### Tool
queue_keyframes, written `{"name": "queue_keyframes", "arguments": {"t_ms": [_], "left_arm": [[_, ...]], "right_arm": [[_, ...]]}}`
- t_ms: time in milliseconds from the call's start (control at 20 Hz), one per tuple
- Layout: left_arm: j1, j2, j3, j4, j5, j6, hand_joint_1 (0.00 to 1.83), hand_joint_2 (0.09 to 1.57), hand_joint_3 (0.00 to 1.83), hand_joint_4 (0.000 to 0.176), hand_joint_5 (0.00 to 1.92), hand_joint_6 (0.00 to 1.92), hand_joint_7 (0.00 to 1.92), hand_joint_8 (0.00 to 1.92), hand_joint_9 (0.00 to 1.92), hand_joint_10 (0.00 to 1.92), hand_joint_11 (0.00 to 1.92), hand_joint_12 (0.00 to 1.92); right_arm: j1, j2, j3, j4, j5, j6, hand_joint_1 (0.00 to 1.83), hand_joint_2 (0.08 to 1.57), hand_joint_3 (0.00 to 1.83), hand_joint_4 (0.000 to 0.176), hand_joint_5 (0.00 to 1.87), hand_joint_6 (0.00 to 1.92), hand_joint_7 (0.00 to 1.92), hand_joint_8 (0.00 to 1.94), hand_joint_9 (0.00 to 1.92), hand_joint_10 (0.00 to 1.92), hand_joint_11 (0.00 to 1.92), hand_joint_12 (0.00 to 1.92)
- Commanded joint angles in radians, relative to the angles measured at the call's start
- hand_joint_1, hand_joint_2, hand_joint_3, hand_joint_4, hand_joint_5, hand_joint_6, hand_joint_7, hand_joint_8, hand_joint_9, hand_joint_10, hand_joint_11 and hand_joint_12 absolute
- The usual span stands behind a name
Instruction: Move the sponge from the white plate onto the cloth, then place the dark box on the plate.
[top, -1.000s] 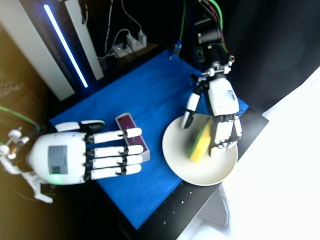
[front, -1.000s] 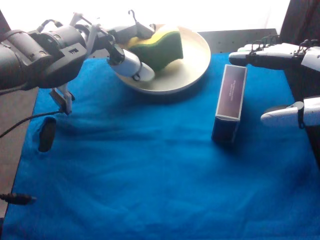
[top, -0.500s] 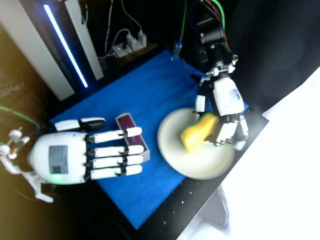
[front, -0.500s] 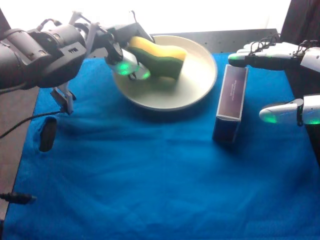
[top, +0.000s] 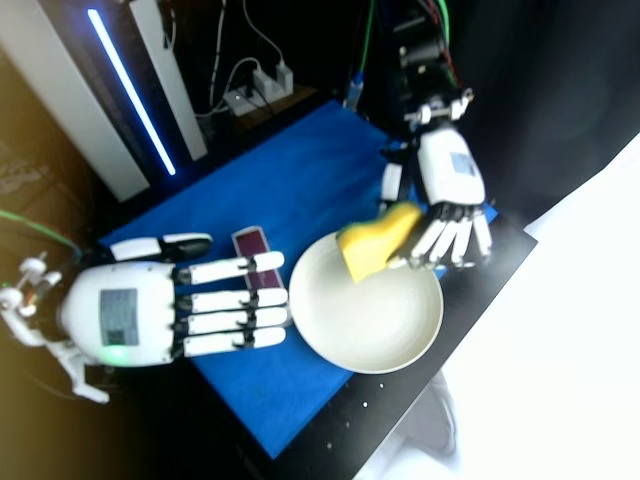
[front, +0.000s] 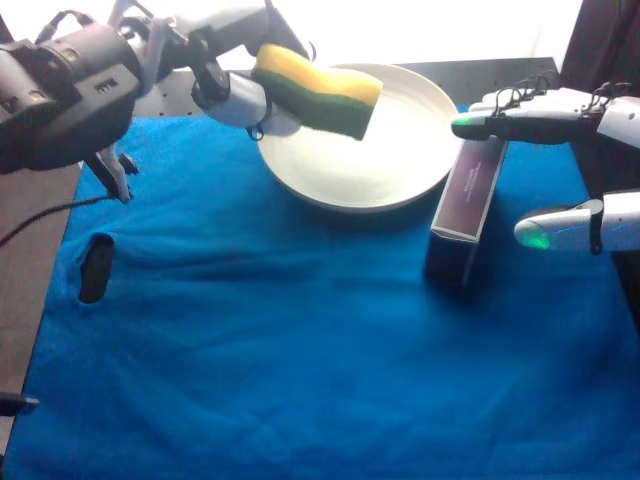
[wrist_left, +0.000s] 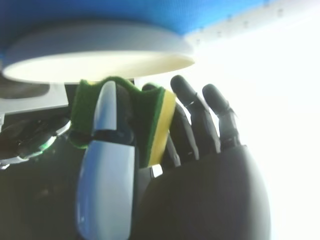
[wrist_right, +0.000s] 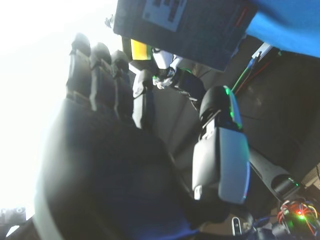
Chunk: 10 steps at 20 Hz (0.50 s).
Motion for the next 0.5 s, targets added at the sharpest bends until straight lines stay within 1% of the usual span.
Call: {"name": "queue_keyframes", "arguments": {"t_ms": [0,50,100,150,200,250,300,350,400,450], "left_arm": [[-0.018,0.015,-0.012,-0.014,-0.131,0.009,1.27,1.09,0.0,0.0,1.26,0.29,0.91,1.31,0.54,1.34,0.06,1.8],[-0.019,0.044,-0.043,-0.009,-0.156,0.015,1.27,1.09,0.0,0.0,1.24,0.31,0.91,1.32,0.54,1.43,0.16,1.87],[-0.019,0.073,-0.075,0.006,-0.178,0.015,1.21,1.05,0.0,0.0,1.19,0.57,0.83,1.27,0.53,1.52,0.23,1.91],[-0.019,0.105,-0.11,0.024,-0.202,0.015,1.25,1.1,0.0,0.0,1.17,0.47,0.86,1.38,0.64,1.53,0.46,1.87],[-0.018,0.138,-0.148,0.046,-0.219,0.015,1.2,1.04,0.0,0.0,1.18,0.6,0.83,1.37,0.74,1.53,0.62,1.84],[-0.007,0.181,-0.194,0.069,-0.244,0.015,1.2,1.03,0.0,0.0,1.18,0.63,0.85,1.41,0.81,1.57,0.73,1.83],[0.004,0.207,-0.222,0.077,-0.257,0.015,1.23,1.14,0.0,0.0,1.04,0.67,0.81,1.5,0.77,1.62,0.72,1.85],[0.027,0.249,-0.264,0.087,-0.282,0.015,1.24,1.16,0.0,0.0,1.03,0.72,0.78,1.49,0.7,1.44,0.59,1.73],[0.05,0.284,-0.299,0.092,-0.304,0.015,1.25,1.12,0.0,0.0,1.08,0.69,0.9,1.31,0.81,1.26,0.66,1.59],[0.089,0.331,-0.347,0.093,-0.336,0.015,1.26,1.11,0.0,0.0,1.07,0.68,0.93,1.28,0.83,1.26,0.66,1.62]], "right_arm": [[0.015,-0.001,0.0,0.056,0.109,0.01,0.62,1.09,0.0,0.16,0.26,0.0,0.23,0.0,0.14,0.0,0.04,0.12],[0.015,-0.001,0.0,0.056,0.109,0.012,0.62,1.09,0.0,0.163,0.26,0.0,0.22,0.0,0.14,0.0,0.04,0.12],[0.015,-0.001,0.0,0.056,0.109,0.014,0.61,1.09,0.0,0.169,0.25,0.0,0.22,0.0,0.13,0.0,0.05,0.13],[0.015,-0.001,-0.002,0.056,0.109,0.015,0.62,1.08,0.0,0.17,0.25,0.0,0.22,0.0,0.14,0.0,0.07,0.13],[0.015,0.0,-0.003,0.056,0.109,0.016,0.64,1.08,0.0,0.172,0.25,0.0,0.22,0.0,0.14,0.0,0.08,0.14],[0.015,0.0,-0.006,0.057,0.109,0.016,0.65,1.08,0.0,0.175,0.25,0.0,0.21,0.0,0.14,0.0,0.08,0.14],[0.015,0.0,-0.007,0.058,0.109,0.016,0.66,1.08,0.0,0.176,0.25,0.0,0.21,0.0,0.14,0.0,0.07,0.14],[0.015,0.0,-0.01,0.058,0.109,0.016,0.66,1.08,0.0,0.167,0.25,0.0,0.22,0.0,0.16,0.01,0.08,0.15],[0.015,0.0,-0.015,0.058,0.109,0.016,0.69,1.07,0.0,0.174,0.26,0.0,0.21,0.0,0.14,0.0,0.07,0.14],[0.015,0.001,-0.021,0.058,0.109,0.016,0.71,1.07,0.0,0.166,0.27,0.01,0.22,0.0,0.15,0.0,0.06,0.14]]}}
